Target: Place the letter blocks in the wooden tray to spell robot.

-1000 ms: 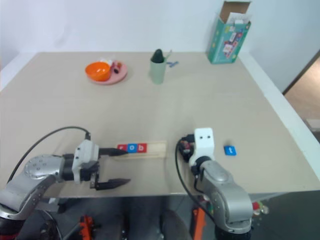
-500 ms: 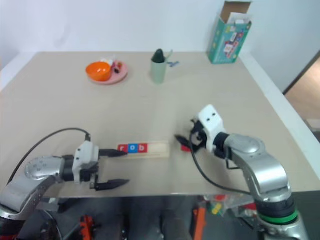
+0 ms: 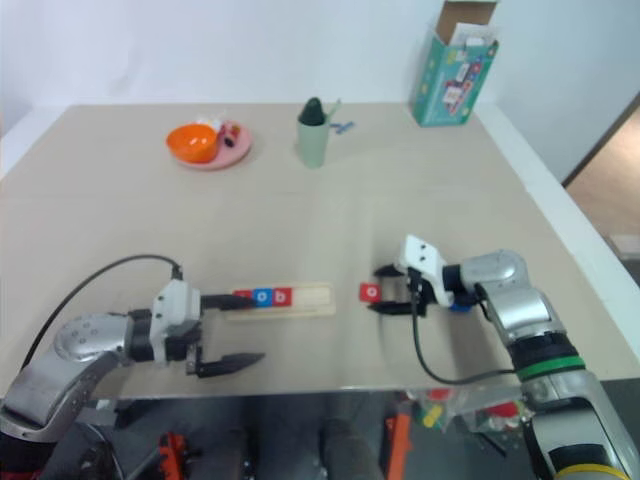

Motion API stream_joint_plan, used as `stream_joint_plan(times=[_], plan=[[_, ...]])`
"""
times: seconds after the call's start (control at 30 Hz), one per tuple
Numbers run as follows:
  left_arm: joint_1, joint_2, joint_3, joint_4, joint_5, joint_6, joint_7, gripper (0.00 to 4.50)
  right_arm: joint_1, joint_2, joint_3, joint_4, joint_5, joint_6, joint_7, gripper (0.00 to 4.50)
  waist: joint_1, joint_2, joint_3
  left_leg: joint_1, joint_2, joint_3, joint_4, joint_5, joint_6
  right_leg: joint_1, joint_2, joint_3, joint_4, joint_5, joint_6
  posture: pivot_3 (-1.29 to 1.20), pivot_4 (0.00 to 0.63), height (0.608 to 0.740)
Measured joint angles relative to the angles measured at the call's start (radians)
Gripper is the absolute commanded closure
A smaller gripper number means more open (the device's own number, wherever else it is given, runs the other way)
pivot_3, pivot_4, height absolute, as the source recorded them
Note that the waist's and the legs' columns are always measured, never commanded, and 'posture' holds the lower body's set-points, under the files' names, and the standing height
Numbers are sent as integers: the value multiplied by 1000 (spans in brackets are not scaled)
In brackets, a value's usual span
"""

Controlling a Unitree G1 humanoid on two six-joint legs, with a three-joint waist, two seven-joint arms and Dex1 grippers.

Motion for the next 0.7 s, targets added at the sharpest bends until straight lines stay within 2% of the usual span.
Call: stream_joint_plan(times=[0.1,0.13,0.3,0.53,0.7], plan=[[4,2,1,-8,0,1,4,0,-3,18,-3,11,0,-1,13,3247,0,0,0,1,0,0,1,0,0,1,0,0,0,0,0,0,150,740],[4,3,1,-9,0,1,7,0,-3,21,-3,11,1,1,14,3320,0,0,0,1,0,0,1,0,0,1,0,0,0,0,0,0,150,740],[4,6,4,-10,0,2,18,0,1,48,-9,-22,8,29,6,3320,0,0,0,1,0,0,1,0,0,1,1,0,1,1,0,0,150,740],[5,6,36,-5,-1,2,40,0,-34,85,-12,-194,73,144,25,3320,0,0,0,0,0,-1,1,0,0,1,0,0,1,1,0,0,150,740],[3,5,40,22,1,2,43,0,-55,139,43,-234,62,168,34,3320,0,0,0,1,0,-1,1,0,0,0,1,-1,1,1,0,0,150,740]])
